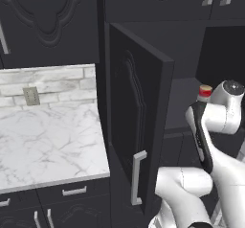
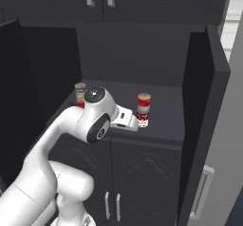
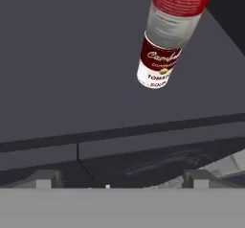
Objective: Stack two cans on top of the other two cans in the cabinet.
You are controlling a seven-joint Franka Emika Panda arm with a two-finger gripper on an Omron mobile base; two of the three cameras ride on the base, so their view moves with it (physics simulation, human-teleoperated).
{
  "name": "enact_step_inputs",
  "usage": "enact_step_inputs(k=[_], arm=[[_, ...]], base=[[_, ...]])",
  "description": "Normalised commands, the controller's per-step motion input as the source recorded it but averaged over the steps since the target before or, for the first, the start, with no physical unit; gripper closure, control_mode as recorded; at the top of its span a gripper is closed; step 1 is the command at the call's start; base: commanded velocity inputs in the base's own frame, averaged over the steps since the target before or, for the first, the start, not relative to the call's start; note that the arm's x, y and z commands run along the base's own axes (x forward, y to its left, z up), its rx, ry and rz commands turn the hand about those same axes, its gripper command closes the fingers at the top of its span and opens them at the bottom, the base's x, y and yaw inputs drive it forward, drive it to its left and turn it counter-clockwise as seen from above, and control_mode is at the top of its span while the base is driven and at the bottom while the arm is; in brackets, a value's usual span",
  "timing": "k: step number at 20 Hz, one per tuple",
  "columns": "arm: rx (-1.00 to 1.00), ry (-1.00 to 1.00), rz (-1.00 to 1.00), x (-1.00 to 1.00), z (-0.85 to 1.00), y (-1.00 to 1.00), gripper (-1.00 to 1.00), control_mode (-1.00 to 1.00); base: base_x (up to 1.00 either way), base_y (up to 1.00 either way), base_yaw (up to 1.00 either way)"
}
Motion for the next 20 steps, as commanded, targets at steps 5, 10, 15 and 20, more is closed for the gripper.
enact_step_inputs(k=[5,10,15,20], arm=[[-0.06,0.00,0.10,-0.93,-0.19,0.43,-1.00,-1.00],[-0.06,-0.01,0.14,-0.83,-0.23,0.53,-1.00,-1.00],[0.00,-0.04,0.12,-0.63,-0.22,0.50,-1.00,-1.00],[0.00,-0.08,0.07,-0.55,-0.23,0.42,-1.00,-1.00]], base=[[0.00,0.00,0.00],[0.00,0.00,0.00],[0.00,0.00,0.00],[0.00,0.00,0.00]])
